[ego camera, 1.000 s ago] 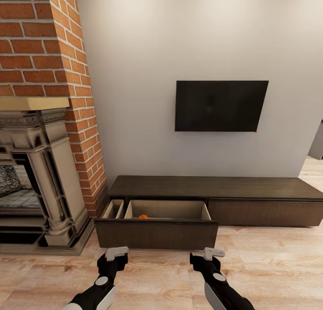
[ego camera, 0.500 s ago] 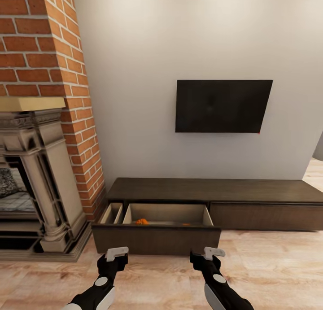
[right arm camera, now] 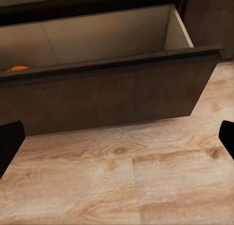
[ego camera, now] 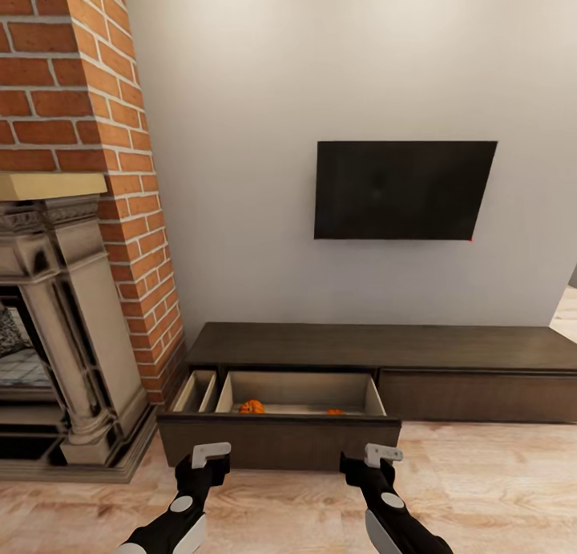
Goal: Place each of the two pumpkins and all three candles from the living room inside a cabinet in the living room (use any cabinet), then make sure every cabinet is closed, and position the cauldron so it is next to a table in the living room.
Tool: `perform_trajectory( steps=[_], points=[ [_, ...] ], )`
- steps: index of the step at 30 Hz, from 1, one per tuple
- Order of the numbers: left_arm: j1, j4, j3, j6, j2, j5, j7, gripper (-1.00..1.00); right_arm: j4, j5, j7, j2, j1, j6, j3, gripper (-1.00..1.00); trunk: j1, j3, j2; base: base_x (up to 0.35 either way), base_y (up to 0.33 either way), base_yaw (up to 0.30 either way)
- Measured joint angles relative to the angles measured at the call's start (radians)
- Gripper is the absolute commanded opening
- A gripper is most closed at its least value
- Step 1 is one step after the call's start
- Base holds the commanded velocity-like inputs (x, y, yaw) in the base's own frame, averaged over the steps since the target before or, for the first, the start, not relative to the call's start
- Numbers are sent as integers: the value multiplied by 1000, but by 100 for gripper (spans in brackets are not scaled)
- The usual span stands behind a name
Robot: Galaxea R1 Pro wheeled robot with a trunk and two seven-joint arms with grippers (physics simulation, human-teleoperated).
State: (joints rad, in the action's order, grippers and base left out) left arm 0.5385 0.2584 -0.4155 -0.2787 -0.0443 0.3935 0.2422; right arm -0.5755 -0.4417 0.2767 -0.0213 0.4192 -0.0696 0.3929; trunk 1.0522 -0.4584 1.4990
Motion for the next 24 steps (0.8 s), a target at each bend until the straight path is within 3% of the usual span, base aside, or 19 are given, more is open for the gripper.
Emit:
perform_trajectory(
  steps=[24],
  points=[
    [0, -2, -2, 0, 1, -3, 0, 100, 1, 1, -1, 0, 0, -7, 3, 100, 92, -75, 168, 2, 0, 0]
  ],
)
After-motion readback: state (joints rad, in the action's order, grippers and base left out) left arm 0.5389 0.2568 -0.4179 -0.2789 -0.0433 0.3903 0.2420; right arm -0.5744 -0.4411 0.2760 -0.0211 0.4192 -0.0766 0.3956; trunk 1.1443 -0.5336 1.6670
